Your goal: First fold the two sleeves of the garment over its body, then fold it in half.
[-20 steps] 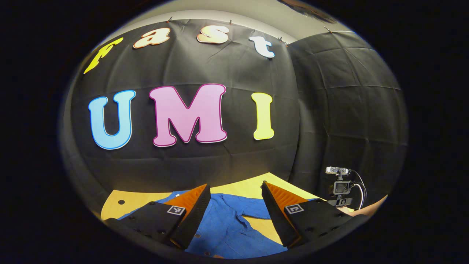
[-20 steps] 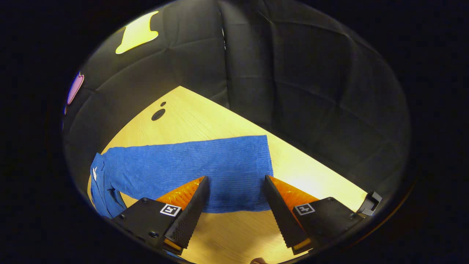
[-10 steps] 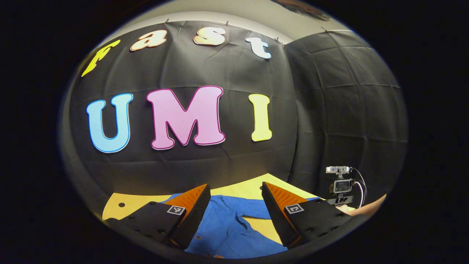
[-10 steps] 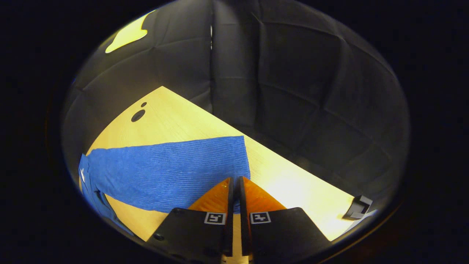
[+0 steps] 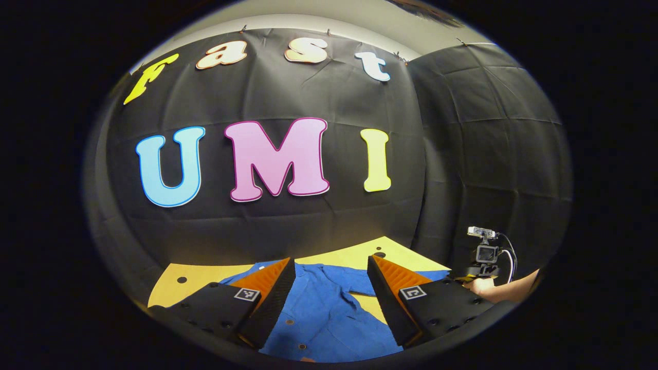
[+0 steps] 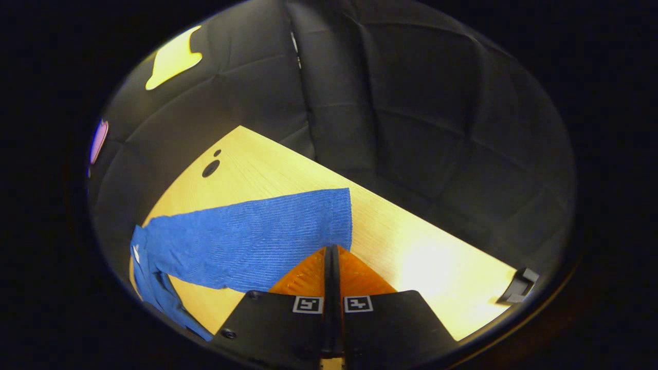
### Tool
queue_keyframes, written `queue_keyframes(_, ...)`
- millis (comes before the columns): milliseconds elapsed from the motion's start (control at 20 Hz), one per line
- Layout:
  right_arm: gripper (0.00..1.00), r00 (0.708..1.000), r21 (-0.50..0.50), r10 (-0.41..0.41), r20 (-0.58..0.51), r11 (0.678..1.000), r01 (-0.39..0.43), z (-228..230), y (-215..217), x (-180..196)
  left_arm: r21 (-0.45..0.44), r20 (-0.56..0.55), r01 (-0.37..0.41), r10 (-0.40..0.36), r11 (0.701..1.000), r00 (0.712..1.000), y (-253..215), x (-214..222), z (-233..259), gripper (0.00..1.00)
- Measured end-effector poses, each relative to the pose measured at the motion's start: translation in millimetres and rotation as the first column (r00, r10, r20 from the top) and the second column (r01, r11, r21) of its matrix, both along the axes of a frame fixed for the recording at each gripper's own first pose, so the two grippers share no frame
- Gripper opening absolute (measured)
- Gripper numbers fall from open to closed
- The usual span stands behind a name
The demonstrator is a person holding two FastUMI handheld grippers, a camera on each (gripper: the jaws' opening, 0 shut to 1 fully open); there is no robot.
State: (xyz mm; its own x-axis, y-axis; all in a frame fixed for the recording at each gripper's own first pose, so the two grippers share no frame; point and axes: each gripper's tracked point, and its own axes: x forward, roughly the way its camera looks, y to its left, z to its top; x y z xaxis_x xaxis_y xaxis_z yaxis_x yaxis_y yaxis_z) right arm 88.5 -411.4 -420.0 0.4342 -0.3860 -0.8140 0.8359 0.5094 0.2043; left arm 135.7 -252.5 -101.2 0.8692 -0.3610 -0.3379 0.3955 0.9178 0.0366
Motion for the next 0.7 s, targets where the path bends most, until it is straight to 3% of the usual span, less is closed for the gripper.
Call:
queue_keyframes(300,0.01,0.998,-0.032,0.034,0.044,0.999,-0.033,23,9,4,0.008,-0.001,0.003,-0.003,1.0,1.0,1,-11,-1,0.81)
queue_keyframes(700,0.0,0.973,-0.103,0.152,0.174,0.985,-0.136,99,43,57,-0.02,0.031,0.001,0.0,1.0,1.0,10,-19,10,0.81)
